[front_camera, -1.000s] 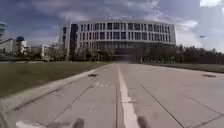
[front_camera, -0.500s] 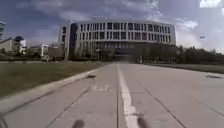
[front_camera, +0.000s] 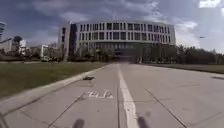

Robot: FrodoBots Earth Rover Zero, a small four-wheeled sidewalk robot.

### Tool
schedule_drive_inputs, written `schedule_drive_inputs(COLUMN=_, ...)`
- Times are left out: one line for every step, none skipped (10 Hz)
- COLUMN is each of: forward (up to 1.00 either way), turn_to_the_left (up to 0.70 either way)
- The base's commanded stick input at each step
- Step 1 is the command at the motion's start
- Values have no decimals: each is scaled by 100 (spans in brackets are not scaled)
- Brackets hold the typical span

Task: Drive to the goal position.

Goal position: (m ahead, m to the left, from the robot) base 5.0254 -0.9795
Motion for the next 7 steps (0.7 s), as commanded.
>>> schedule_drive_inputs(forward=70, turn_to_the_left=0)
schedule_drive_inputs(forward=70, turn_to_the_left=-11)
schedule_drive_inputs(forward=70, turn_to_the_left=-28)
schedule_drive_inputs(forward=70, turn_to_the_left=-35)
schedule_drive_inputs(forward=70, turn_to_the_left=-35)
schedule_drive_inputs(forward=70, turn_to_the_left=-35)
schedule_drive_inputs(forward=70, turn_to_the_left=0)
